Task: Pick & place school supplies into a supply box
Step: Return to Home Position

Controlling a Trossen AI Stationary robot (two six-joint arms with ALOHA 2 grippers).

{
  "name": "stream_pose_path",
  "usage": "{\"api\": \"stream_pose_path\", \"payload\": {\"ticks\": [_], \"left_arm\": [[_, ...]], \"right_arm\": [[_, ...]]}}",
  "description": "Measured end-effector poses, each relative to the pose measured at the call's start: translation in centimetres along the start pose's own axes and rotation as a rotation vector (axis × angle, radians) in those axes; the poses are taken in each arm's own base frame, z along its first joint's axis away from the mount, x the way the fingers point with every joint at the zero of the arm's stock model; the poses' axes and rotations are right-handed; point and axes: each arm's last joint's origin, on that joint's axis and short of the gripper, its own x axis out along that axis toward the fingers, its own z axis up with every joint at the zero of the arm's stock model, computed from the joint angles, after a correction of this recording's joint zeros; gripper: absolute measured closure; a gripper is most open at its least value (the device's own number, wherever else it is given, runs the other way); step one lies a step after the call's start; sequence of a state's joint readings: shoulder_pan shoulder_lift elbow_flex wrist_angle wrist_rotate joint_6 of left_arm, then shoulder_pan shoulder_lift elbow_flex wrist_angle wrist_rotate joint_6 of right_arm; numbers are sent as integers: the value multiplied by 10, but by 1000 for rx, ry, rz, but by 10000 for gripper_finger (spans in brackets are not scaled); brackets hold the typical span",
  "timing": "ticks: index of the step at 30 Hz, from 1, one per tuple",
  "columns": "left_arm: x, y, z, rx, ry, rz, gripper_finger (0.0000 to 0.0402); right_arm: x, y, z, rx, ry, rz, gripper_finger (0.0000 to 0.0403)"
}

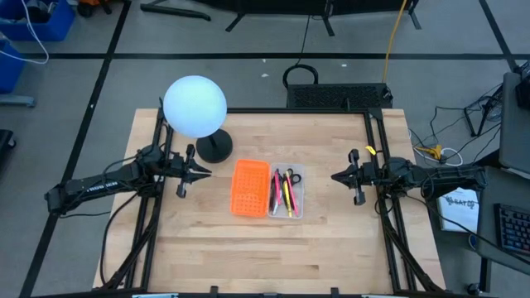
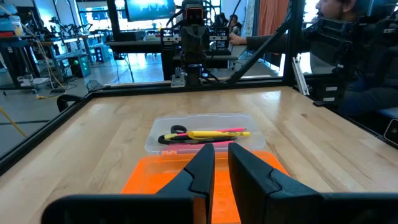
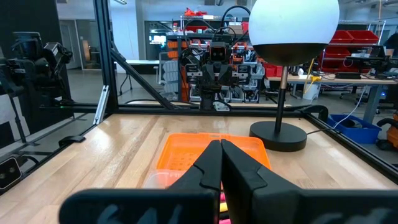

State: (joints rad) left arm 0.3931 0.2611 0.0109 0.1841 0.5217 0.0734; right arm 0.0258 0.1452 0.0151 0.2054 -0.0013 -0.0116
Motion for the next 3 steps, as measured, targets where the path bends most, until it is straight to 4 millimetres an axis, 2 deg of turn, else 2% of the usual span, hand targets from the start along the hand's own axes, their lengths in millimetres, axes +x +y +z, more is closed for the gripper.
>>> {"api": "stream_pose_path", "payload": {"ticks": [3], "left_arm": [[0, 0, 0, 0, 0, 0, 350]], "right_arm": [[0, 0, 0, 0, 0, 0, 403]]}}
